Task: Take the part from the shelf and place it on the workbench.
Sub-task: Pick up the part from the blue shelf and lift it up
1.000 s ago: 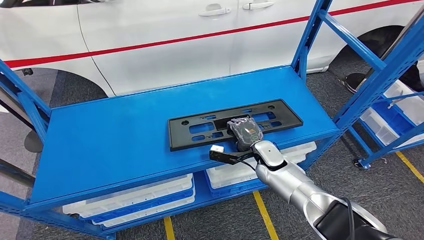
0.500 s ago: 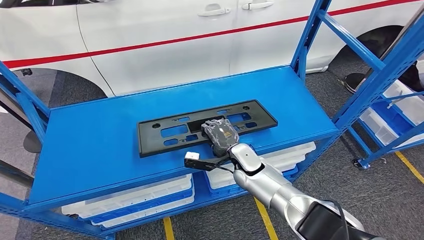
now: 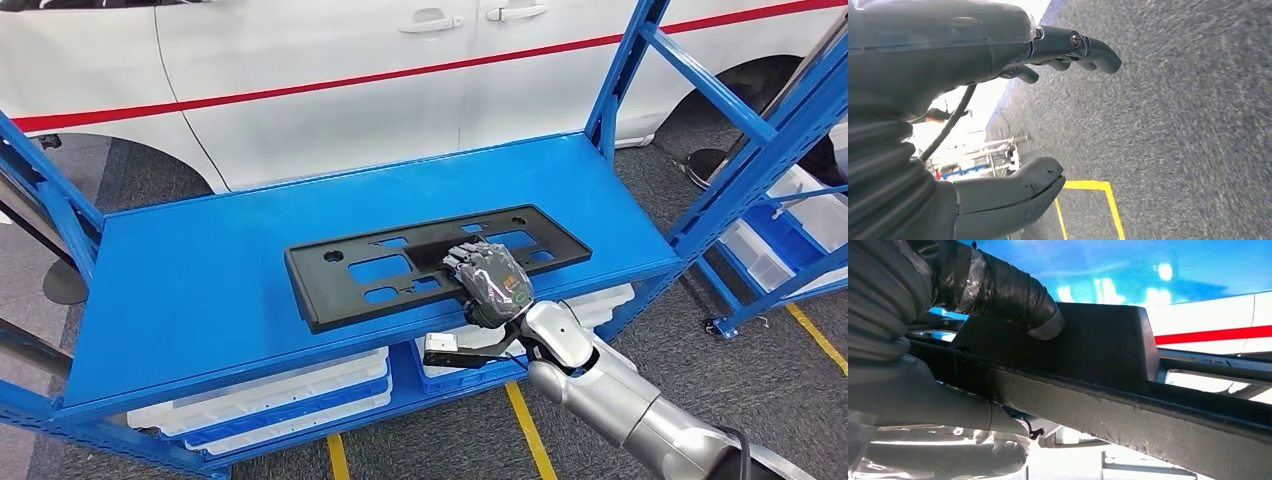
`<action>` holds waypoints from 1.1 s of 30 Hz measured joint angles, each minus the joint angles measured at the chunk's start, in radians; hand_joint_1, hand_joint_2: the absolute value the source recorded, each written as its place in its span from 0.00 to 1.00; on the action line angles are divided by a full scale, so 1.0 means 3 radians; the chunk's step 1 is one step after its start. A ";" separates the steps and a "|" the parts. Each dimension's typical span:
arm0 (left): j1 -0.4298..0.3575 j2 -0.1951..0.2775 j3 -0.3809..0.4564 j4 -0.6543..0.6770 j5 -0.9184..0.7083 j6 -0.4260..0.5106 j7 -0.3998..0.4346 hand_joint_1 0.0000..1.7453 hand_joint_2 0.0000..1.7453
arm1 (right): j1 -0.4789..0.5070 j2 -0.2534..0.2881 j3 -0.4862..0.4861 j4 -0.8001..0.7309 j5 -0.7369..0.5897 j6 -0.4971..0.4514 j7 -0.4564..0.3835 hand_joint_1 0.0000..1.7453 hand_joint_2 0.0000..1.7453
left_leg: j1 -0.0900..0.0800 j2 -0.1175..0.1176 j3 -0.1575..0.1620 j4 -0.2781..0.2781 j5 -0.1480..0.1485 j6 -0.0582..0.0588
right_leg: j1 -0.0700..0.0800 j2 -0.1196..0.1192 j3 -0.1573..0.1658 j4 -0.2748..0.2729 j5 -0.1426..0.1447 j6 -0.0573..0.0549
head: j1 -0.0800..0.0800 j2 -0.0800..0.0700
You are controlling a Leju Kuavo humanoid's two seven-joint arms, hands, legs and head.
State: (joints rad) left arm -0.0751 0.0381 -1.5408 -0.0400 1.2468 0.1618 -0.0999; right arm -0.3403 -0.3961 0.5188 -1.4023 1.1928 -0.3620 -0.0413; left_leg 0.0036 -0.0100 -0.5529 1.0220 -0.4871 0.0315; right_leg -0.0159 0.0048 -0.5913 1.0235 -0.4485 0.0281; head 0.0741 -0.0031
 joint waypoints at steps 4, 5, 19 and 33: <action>-0.0025 -0.0012 -0.0011 -0.0031 0.0000 0.0002 -0.0004 0.00 1.00 | 0.0072 -0.0092 -0.0057 -0.0135 0.0033 -0.0006 -0.0006 1.00 1.00 | 0.0034 0.0028 0.0052 -0.0092 0.0058 0.0063 | -0.0007 -0.0002 -0.0149 0.0339 -0.0218 0.0049 | 0.0002 0.0000; -0.0026 -0.0015 -0.0014 -0.0037 0.0000 0.0003 -0.0004 0.00 1.00 | 0.0084 -0.0109 -0.0067 -0.0151 0.0038 -0.0006 -0.0006 1.00 1.00 | 0.0035 0.0033 0.0052 -0.0093 0.0060 0.0070 | -0.0015 -0.0002 -0.0260 0.0564 -0.0327 0.0064 | 0.0001 0.0000; -0.0021 -0.0009 -0.0047 -0.0065 0.0054 0.0002 0.0061 0.00 1.00 | 0.0064 -0.0141 -0.0165 -0.0158 0.0181 -0.0267 -0.0096 1.00 1.00 | 0.0084 0.0013 -0.0114 0.0330 -0.0275 -0.0148 | -0.0043 -0.0012 -0.0119 0.0070 0.0051 -0.0102 | -0.0002 0.0000; -0.0013 0.0140 -0.0056 -0.0066 -0.0065 -0.0121 0.0039 0.00 1.00 | -0.0246 0.0044 0.0017 -0.0186 -0.0025 -0.0120 -0.0081 1.00 1.00 | -0.0009 0.0044 0.0152 -0.0078 -0.0028 0.0057 | 0.0035 -0.0038 -0.0348 0.0125 0.0179 -0.0029 | 0.0000 0.0000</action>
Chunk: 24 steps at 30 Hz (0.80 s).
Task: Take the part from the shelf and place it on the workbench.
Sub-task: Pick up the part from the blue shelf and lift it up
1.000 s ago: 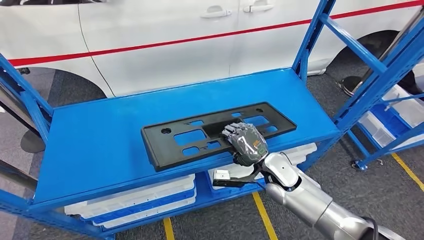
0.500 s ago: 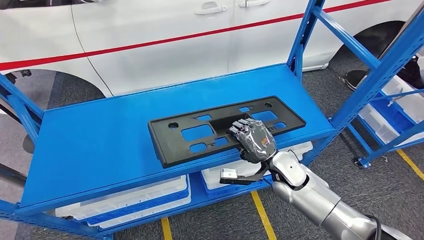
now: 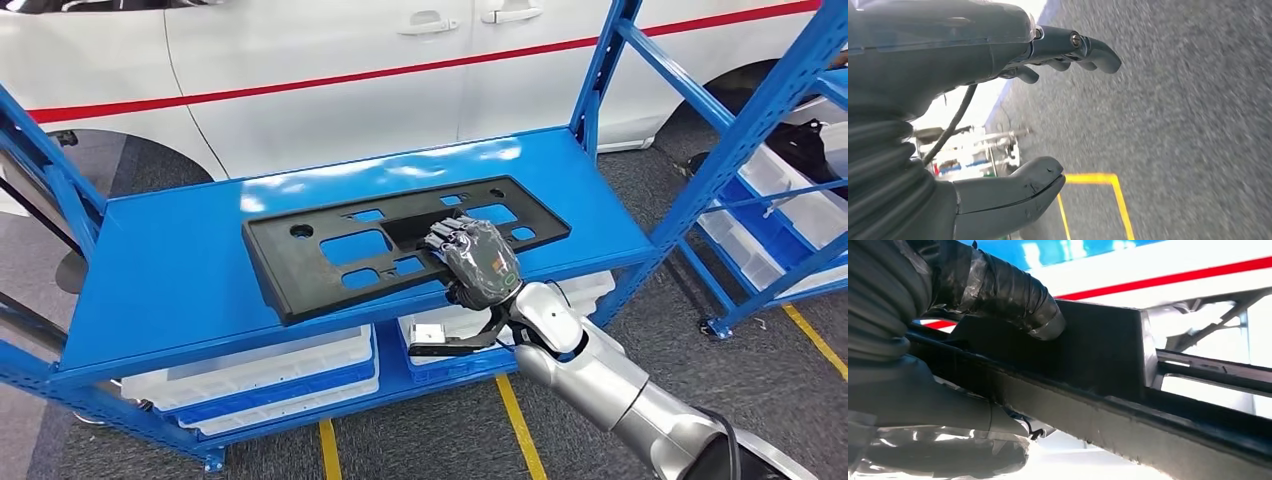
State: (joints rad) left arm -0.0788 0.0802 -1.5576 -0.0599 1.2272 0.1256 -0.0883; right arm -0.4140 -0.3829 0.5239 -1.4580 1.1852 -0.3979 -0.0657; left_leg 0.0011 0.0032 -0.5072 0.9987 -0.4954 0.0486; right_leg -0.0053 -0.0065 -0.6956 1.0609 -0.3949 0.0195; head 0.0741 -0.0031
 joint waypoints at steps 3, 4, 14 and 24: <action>-0.0002 -0.0060 -0.0004 -0.0001 -0.0143 0.0093 -0.0007 0.00 1.00 | 0.0153 -0.0189 -0.0072 -0.0114 -0.0085 -0.0088 -0.0013 1.00 1.00 | 0.0010 0.0000 -0.0127 -0.0015 0.0123 0.0036 | -0.0024 0.0017 -0.0132 0.0526 -0.0484 0.0056 | 0.0001 0.0000; 0.0000 -0.0088 -0.0005 -0.0005 -0.0163 0.0132 -0.0004 0.00 1.00 | 0.0228 -0.0261 -0.0125 -0.0156 -0.0105 -0.0119 -0.0046 1.00 1.00 | 0.0011 -0.0004 -0.0177 -0.0011 0.0157 0.0032 | -0.0031 0.0017 -0.0153 0.0707 -0.0561 0.0073 | 0.0001 0.0000; -0.0044 -0.0176 -0.0008 -0.0061 -0.0161 0.0215 0.0030 0.00 1.00 | 0.0455 -0.0453 -0.0396 -0.0333 -0.0025 -0.0133 -0.0173 1.00 1.00 | 0.0010 0.0025 -0.0461 0.0112 0.0337 -0.0128 | -0.0029 0.0027 0.0569 -0.0139 -0.0358 -0.0045 | -0.0001 0.0000; -0.0047 -0.0162 0.0000 -0.0059 -0.0059 0.0180 -0.0002 0.00 1.00 | 0.0379 -0.0454 -0.0397 -0.0314 -0.0054 0.0001 -0.0161 1.00 1.00 | 0.0010 0.0012 -0.0156 0.0500 -0.0105 -0.0121 | 0.0006 -0.0002 0.0115 -0.0089 -0.0008 -0.0123 | -0.0003 0.0000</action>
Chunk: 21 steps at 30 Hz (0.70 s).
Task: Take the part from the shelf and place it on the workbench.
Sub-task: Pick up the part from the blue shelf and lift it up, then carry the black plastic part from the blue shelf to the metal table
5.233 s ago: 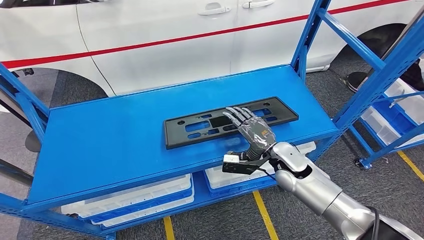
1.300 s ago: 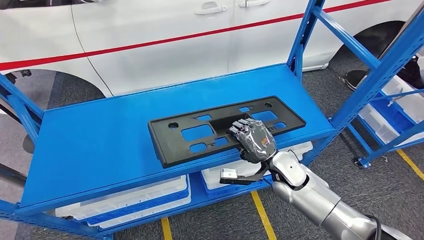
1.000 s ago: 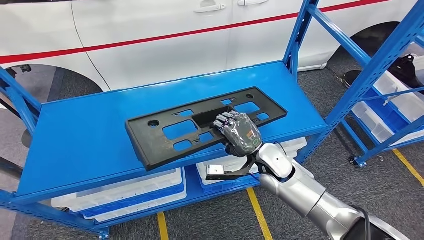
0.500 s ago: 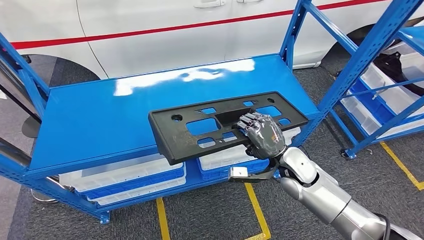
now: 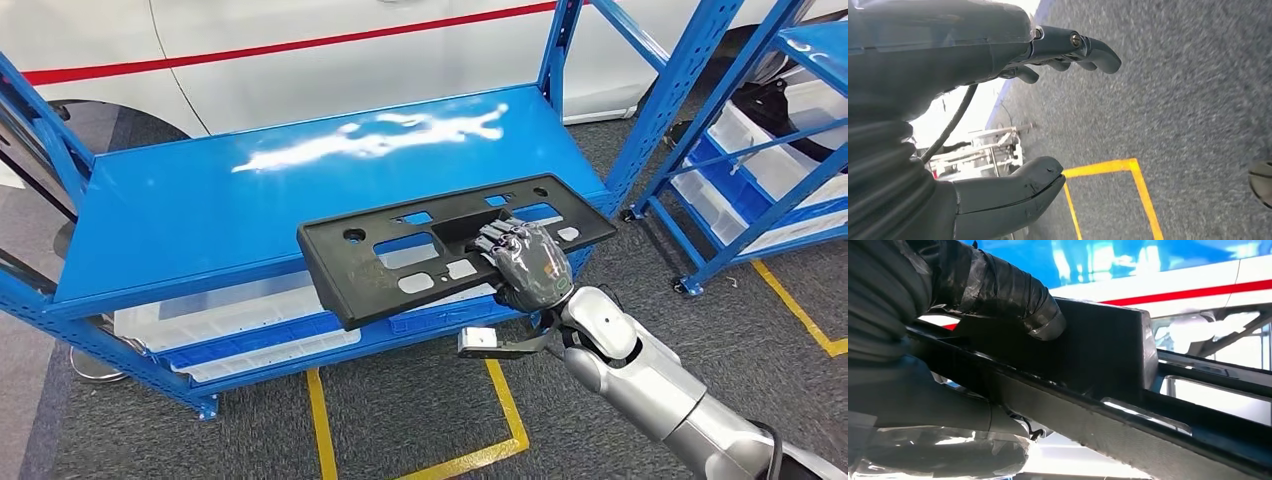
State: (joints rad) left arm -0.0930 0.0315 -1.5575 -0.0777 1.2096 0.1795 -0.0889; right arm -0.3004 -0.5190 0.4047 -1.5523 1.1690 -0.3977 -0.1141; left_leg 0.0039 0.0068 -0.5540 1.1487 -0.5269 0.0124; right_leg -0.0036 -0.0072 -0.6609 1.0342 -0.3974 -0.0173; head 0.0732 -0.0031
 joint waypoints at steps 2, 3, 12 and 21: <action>-0.0008 0.0017 0.0005 0.0002 0.0010 -0.0008 -0.0004 0.00 1.00 | -0.0042 0.0000 0.0001 0.0009 -0.0024 0.0035 0.0010 1.00 1.00 | -0.0022 0.0000 0.0269 -0.0406 -0.0037 0.0040 | 0.0000 -0.0004 -0.0027 0.0002 0.0062 0.0033 | 0.0002 0.0000; -0.0010 0.0023 0.0008 0.0003 0.0013 -0.0011 -0.0005 0.00 1.00 | -0.0064 0.0001 0.0004 0.0012 -0.0036 0.0056 0.0014 1.00 1.00 | -0.0032 0.0000 0.0313 -0.0498 -0.0054 0.0051 | -0.0006 -0.0008 -0.0029 -0.0009 0.0095 0.0056 | 0.0001 0.0000; -0.0017 0.0029 0.0011 0.0004 0.0030 -0.0029 -0.0024 0.00 1.00 | -0.0126 0.0007 0.0033 0.0057 -0.0095 0.0169 0.0072 1.00 1.00 | -0.0012 0.0019 -0.0084 -0.0568 0.0355 0.0133 | -0.0053 0.0015 -0.0194 0.0886 -0.0506 0.0195 | 0.0005 0.0000; -0.0010 0.0029 0.0014 0.0003 0.0056 -0.0032 -0.0032 0.00 1.00 | -0.0176 0.0016 0.0044 0.0075 -0.0112 0.0196 0.0075 1.00 1.00 | -0.0012 0.0006 -0.0366 -0.0438 0.0550 -0.0020 | -0.0036 0.0016 0.0492 -0.0051 -0.0382 0.0055 | 0.0004 0.0000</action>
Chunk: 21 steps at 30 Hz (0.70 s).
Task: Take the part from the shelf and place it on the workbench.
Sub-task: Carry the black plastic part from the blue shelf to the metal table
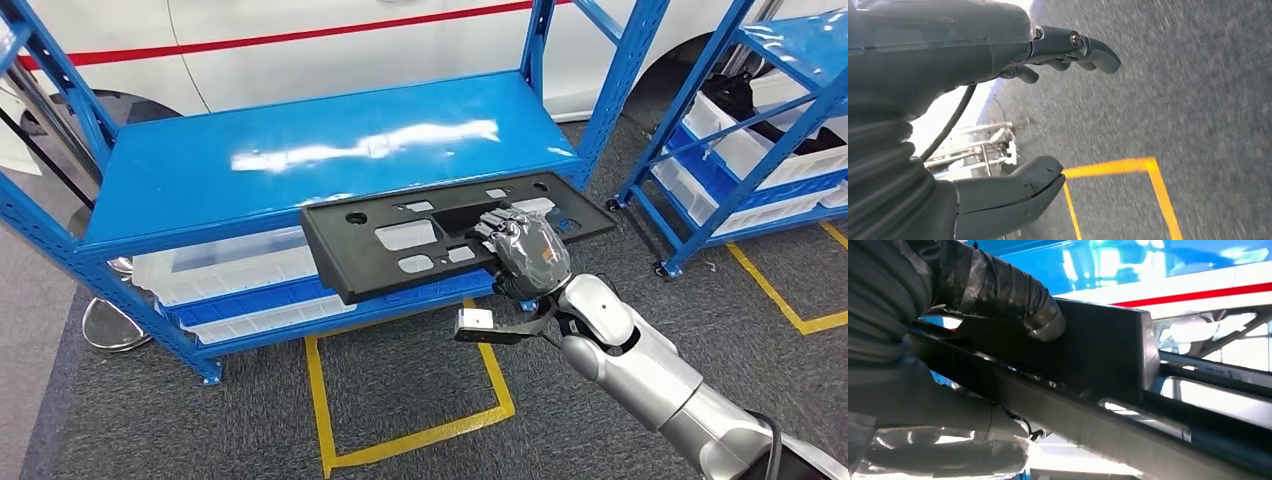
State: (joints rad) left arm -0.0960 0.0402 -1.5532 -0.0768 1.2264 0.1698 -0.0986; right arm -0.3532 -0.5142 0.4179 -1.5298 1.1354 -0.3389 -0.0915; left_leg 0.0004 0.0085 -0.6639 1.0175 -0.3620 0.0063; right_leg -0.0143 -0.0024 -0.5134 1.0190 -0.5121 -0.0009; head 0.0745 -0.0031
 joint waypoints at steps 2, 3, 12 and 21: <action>0.0008 0.0002 0.0001 -0.0001 0.0005 -0.0005 0.0002 0.00 1.00 | -0.0017 0.0006 0.0009 0.0009 0.0002 0.0015 0.0000 1.00 1.00 | 0.0005 -0.0007 -0.0097 0.0180 -0.0236 -0.0031 | -0.0015 -0.0013 -0.0100 -0.0013 0.0099 -0.0055 | -0.0001 0.0000; 0.0008 0.0003 0.0002 -0.0001 0.0008 -0.0008 0.0004 0.00 1.00 | -0.0026 0.0010 0.0012 0.0013 0.0003 0.0022 0.0000 1.00 1.00 | 0.0010 -0.0008 -0.0158 0.0367 -0.0433 -0.0043 | -0.0016 -0.0017 -0.0158 -0.0012 0.0147 -0.0071 | -0.0001 0.0000; 0.0001 0.0045 0.0013 -0.0001 0.0024 -0.0023 0.0026 0.00 1.00 | -0.0073 0.0062 0.0064 0.0043 -0.0005 0.0078 0.0000 1.00 1.00 | -0.0013 -0.0022 0.0618 0.0031 -0.0559 0.0020 | 0.0011 -0.0021 -0.0565 0.0048 0.0487 -0.0016 | 0.0000 0.0000; 0.0000 0.0086 0.0024 -0.0001 0.0010 -0.0050 0.0026 0.00 1.00 | -0.0193 0.0178 0.0176 0.0093 0.0007 0.0157 0.0004 1.00 1.00 | -0.0006 0.0007 0.0307 -0.0107 -0.0222 0.0147 | -0.0007 -0.0005 -0.0780 0.0933 -0.0182 0.0099 | -0.0002 0.0000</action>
State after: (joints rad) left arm -0.0960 0.0659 -1.5461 -0.0771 1.2294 0.1547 -0.0908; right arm -0.4110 -0.4609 0.4706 -1.5020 1.1375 -0.2919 -0.0901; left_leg -0.0014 0.0105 -0.5719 0.9855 -0.4287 0.0502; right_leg -0.0164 -0.0041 -0.7475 1.2989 -0.5667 0.0290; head 0.0738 -0.0031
